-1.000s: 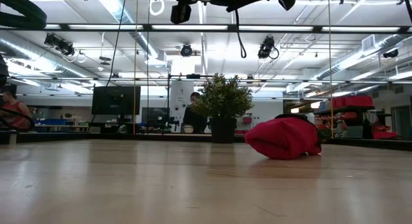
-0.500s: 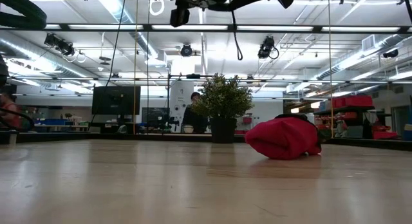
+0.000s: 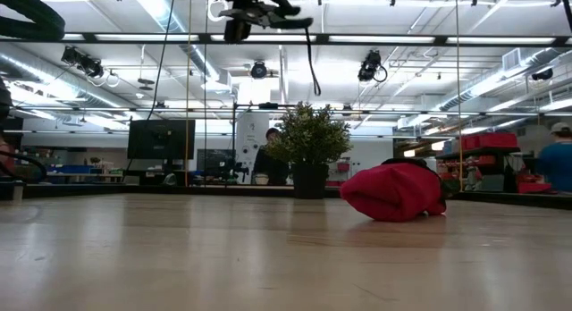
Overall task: Pick & Place Garden tools in Gardening bag
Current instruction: Put the green shear scissors into the gardening bag
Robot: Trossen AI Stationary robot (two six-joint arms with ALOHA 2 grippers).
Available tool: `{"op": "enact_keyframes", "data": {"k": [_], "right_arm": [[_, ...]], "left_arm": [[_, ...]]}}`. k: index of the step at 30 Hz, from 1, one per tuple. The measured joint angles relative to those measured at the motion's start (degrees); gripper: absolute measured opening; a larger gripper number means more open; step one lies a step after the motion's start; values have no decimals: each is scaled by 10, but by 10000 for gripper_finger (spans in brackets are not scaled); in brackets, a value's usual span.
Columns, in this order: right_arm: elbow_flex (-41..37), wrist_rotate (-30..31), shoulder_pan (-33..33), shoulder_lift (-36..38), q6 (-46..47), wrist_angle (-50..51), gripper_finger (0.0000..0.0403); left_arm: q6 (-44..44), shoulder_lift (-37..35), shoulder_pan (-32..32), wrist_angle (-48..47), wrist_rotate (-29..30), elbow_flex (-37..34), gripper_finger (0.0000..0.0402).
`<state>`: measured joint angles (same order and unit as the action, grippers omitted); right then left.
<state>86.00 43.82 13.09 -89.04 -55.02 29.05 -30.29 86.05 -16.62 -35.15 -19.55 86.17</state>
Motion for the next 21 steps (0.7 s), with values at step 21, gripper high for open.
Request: {"op": "enact_keyframes", "data": {"k": [21], "right_arm": [[-1,-8,-15,17,389,-34,132]], "left_arm": [[112,-152,92,-36,117,1,89]]}}
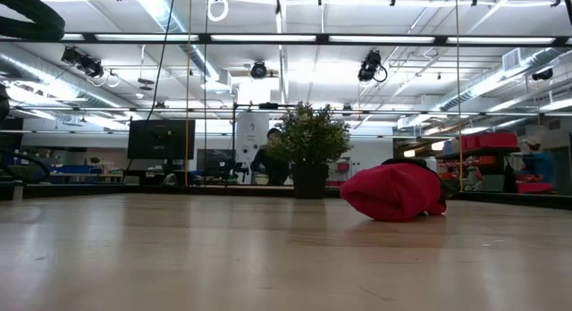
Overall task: Pick & Place Garden tools in Gardening bag
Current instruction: Put the green shear scissors into the gardening bag
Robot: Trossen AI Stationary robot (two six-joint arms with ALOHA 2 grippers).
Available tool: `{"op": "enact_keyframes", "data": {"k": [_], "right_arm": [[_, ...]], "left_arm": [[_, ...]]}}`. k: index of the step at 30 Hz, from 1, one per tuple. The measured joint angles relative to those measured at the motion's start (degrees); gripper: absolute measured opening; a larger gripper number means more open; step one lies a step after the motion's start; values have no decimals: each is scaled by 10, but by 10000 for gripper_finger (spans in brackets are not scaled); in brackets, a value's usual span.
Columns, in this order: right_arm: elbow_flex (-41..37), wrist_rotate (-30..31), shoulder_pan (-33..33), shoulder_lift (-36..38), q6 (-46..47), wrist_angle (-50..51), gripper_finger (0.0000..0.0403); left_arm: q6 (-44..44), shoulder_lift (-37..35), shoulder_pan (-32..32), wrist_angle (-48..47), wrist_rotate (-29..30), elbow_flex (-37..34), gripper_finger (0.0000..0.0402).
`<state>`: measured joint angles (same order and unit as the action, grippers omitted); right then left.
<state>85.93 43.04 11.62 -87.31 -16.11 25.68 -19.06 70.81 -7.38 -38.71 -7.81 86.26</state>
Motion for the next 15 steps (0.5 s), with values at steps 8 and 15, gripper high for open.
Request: {"op": "enact_keyframes", "data": {"k": [8,15], "right_arm": [[0,-28,-1,-7,22,-1,71],[-1,-82,-9,-8,22,1,26]], "left_arm": [[60,-45,98,-7,65,0,89],[67,-74,195,-4,128,-21,89]]}}
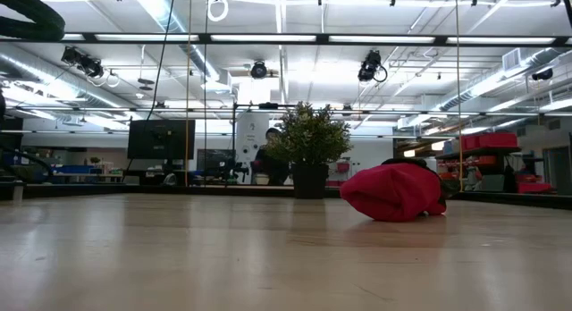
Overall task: Pick & Place Garden tools in Gardening bag
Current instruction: Put the green shear scissors into the gardening bag
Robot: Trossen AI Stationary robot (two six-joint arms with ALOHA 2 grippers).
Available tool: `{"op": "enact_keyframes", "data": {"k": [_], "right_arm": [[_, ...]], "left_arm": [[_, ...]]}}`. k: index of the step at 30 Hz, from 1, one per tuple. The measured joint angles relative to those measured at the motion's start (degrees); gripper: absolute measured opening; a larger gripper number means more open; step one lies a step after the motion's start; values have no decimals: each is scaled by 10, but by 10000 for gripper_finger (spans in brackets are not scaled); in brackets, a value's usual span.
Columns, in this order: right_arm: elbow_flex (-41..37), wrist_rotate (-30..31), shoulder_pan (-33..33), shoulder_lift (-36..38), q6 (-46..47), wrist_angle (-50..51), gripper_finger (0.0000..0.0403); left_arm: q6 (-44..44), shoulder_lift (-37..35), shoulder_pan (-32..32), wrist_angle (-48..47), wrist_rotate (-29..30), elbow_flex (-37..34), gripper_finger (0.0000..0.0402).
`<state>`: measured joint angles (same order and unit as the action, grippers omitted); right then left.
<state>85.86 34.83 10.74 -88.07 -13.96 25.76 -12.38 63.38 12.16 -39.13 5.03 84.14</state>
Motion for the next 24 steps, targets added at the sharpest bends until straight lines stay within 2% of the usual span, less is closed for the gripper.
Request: {"op": "enact_keyframes", "data": {"k": [4,12,24], "right_arm": [[0,-2,-2,0,0,0,9],[0,-72,-14,0,-5,8,5],[0,-145,-18,0,0,8,4]], "left_arm": [[-4,-18,59,14,29,-33,89],[-4,-33,171,48,73,-97,89],[9,-42,312,133,74,-194,89]]}}
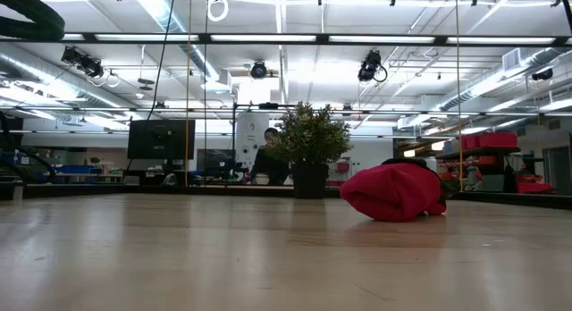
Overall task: Pick & Place Garden tools in Gardening bag
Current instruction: Put the green shear scissors into the gardening bag
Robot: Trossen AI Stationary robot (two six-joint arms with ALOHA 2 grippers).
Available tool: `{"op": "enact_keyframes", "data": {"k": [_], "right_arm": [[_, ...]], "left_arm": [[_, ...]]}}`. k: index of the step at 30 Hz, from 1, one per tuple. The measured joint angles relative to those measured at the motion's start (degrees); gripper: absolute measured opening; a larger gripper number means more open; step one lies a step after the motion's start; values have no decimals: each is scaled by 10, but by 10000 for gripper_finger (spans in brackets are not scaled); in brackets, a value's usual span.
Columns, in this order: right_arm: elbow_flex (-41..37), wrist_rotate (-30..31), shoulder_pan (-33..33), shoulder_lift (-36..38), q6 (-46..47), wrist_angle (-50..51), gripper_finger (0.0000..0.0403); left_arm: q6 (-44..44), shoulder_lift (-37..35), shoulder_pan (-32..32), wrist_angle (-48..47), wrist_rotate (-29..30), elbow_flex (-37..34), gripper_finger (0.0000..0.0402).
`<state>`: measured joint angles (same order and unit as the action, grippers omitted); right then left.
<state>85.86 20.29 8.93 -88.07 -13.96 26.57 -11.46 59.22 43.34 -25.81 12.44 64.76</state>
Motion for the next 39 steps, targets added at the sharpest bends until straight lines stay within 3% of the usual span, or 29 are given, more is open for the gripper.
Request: {"op": "enact_keyframes", "data": {"k": [6,19,27,39], "right_arm": [[0,-39,0,0,1,-5,4],[0,-33,0,0,75,-5,4],[0,-33,0,0,77,-8,4],[0,-32,0,0,106,-8,4]], "left_arm": [[17,-19,45,33,5,-49,89],[23,-46,105,164,4,-191,89],[23,-47,116,188,16,-260,89],[31,-47,116,182,20,-288,89]]}}
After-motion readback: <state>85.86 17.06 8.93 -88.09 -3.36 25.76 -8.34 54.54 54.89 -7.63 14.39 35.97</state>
